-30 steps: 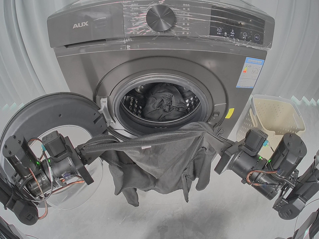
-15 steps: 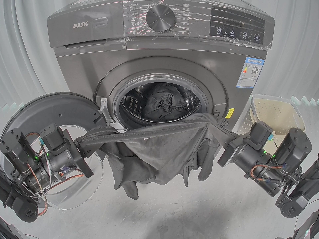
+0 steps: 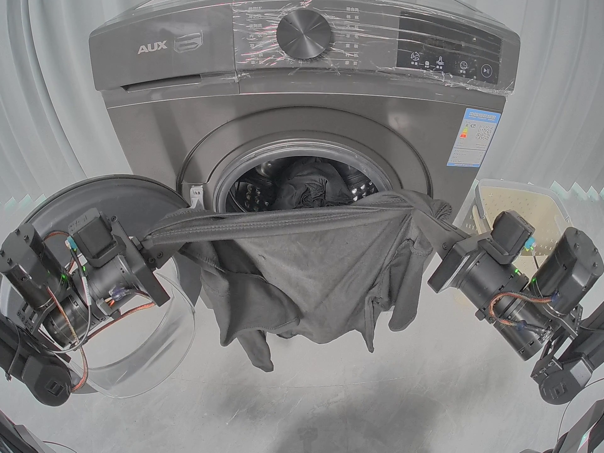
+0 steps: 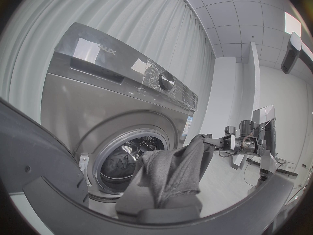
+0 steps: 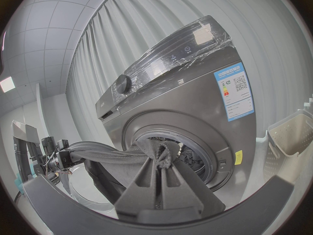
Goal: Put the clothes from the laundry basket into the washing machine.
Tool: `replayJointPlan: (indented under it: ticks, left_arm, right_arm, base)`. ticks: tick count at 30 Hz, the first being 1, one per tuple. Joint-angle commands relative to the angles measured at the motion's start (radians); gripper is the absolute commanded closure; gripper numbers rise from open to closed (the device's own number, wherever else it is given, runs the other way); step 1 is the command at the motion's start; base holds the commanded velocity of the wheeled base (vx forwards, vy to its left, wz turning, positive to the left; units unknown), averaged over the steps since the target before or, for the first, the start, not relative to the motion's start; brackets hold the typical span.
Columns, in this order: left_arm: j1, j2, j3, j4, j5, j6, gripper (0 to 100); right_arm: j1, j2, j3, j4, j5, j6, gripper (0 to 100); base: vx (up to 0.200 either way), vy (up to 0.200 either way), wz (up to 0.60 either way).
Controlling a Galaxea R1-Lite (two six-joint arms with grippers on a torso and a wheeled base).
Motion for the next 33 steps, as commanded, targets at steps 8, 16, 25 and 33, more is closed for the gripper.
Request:
replayJointPlan:
  ticks: [8,16,25,33]
  left_arm:
    - [0.02,0.007,-0.017,0.001,0.001,-0.003,100]
    - [0.02,0.012,-0.015,0.001,0.003,-0.001,100]
    - [0.022,0.017,-0.02,0.001,0.003,-0.003,100]
    - [0.022,0.023,-0.017,0.001,0.003,-0.001,100]
  right_arm:
    - [-0.036,0.001,-0.001,-0.001,0.001,-0.001,100]
    - [-0.036,-0.004,0.001,-0.001,0.001,-0.003,100]
    - [-0.036,-0.002,0.008,-0.001,0.006,-0.001,100]
    - [-0.036,0.001,0.011,-0.001,0.007,0.003,100]
  base:
    - [0.0,0.0,0.0]
    - [0.0,0.0,0.0]
    - [0.0,0.0,0.0]
    - [0.0,0.0,0.0]
